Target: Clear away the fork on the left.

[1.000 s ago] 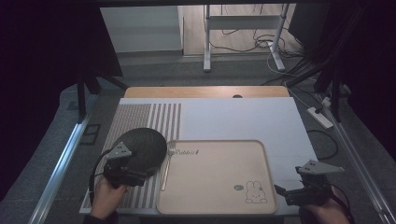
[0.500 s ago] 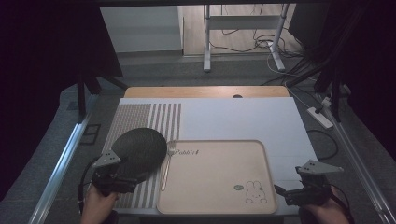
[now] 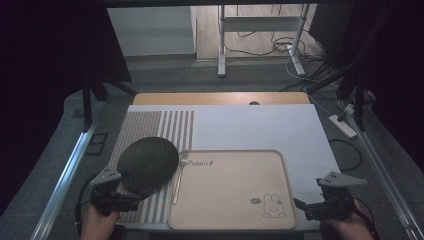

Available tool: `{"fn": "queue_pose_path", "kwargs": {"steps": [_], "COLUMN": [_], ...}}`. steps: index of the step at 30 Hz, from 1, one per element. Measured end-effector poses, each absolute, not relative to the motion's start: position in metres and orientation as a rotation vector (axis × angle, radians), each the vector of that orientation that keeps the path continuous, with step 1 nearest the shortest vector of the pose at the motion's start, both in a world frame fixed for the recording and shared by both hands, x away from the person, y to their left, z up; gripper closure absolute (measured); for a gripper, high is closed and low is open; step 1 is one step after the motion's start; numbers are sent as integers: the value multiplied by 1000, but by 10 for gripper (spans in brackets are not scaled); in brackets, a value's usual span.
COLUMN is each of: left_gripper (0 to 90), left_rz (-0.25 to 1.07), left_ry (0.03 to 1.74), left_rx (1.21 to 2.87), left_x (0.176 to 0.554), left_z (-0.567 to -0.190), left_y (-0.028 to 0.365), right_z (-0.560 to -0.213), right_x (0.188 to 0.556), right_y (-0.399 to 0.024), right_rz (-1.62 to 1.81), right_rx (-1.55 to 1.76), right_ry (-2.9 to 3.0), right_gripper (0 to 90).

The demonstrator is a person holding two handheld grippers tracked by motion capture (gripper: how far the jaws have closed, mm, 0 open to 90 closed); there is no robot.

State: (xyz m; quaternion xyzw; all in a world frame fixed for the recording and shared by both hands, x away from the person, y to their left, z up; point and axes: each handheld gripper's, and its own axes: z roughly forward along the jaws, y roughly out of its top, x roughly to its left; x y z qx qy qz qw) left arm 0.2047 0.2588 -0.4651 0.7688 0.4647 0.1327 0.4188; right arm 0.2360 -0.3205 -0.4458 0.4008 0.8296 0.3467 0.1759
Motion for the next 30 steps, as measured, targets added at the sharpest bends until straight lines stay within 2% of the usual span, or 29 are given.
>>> {"fn": "queue_pose_path", "kwargs": {"steps": [30], "left_gripper": [0], "left_rz": [339], "left_ry": [1252], "left_rx": [1938], "left_x": [184], "left_z": [-472], "left_y": [279], "right_z": [-446], "right_x": [236], "right_y": [-320], "right_rz": [978], "right_rx": [1143], "right_ry": [2346], "right_gripper": [0]}}
